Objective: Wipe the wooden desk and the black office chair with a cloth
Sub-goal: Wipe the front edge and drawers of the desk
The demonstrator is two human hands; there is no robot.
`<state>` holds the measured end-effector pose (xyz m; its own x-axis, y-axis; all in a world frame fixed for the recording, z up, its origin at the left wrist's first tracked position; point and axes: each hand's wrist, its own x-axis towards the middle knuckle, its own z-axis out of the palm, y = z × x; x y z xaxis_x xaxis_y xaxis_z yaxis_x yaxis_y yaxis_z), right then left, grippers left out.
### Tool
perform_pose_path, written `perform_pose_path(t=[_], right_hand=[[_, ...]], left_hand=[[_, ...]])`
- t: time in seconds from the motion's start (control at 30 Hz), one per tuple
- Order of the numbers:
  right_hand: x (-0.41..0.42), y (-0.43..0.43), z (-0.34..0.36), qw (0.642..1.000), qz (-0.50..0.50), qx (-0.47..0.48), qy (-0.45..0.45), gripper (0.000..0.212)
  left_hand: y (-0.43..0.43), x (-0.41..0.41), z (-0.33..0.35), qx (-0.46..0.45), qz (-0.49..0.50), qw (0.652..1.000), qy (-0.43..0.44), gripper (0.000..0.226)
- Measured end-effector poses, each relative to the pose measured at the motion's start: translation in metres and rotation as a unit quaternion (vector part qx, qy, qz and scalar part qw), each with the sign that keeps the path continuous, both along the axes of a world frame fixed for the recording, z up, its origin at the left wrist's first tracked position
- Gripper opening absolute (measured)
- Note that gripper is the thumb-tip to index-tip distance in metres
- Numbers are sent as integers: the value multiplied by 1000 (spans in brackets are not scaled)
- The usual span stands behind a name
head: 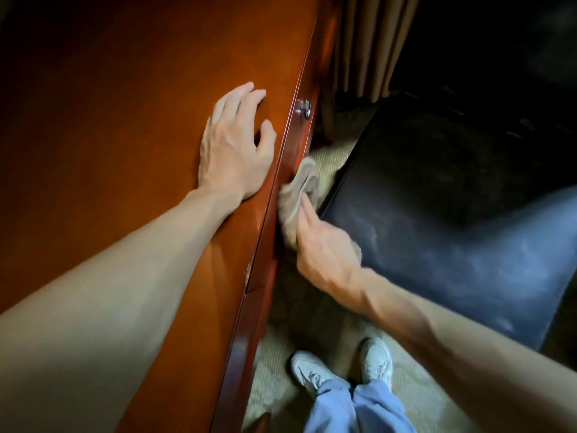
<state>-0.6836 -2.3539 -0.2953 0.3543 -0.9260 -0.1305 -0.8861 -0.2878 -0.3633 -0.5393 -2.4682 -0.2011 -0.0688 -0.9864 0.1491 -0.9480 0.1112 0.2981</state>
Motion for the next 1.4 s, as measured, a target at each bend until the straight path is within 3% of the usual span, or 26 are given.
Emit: perform_pose_path(t=[0.23, 0.33, 0.4, 0.47, 0.57, 0.63, 0.83, 0.97, 1.23, 1.4], right_hand=[[0, 96, 3, 973, 206, 106, 6, 78], [-7, 104, 10, 959, 266, 98, -3, 71], [-21, 95, 17, 969, 229, 96, -18, 63], [-38, 82, 24, 988, 72, 109, -85, 53], [-52, 64, 30, 952, -203, 97, -207, 47], [-46, 47, 30, 929, -285, 75, -226, 44], [40, 64, 29, 926, -200, 160, -276, 64], [60, 126, 19, 917, -208, 176, -292, 98], [86, 262, 18, 919, -171, 173, -310, 97], [101, 326, 7, 929, -147, 149, -306, 83]], left_hand=[[22, -1, 2, -65, 41, 997, -27, 44], [44, 1, -1, -58, 45, 997, -8, 45], [64, 6, 0, -44, 54, 997, 11, 45], [87, 13, 1, -26, 50, 998, 27, 45], [134, 28, 2, 14, 32, 999, 39, 47], [170, 43, 2, 39, 35, 998, 42, 51], [267, 93, 6, 85, 11, 996, -33, 57], [305, 99, 1, 73, 29, 997, -12, 56], [348, 103, 3, 70, 0, 997, -14, 55], [377, 108, 3, 62, -5, 998, 0, 56]])
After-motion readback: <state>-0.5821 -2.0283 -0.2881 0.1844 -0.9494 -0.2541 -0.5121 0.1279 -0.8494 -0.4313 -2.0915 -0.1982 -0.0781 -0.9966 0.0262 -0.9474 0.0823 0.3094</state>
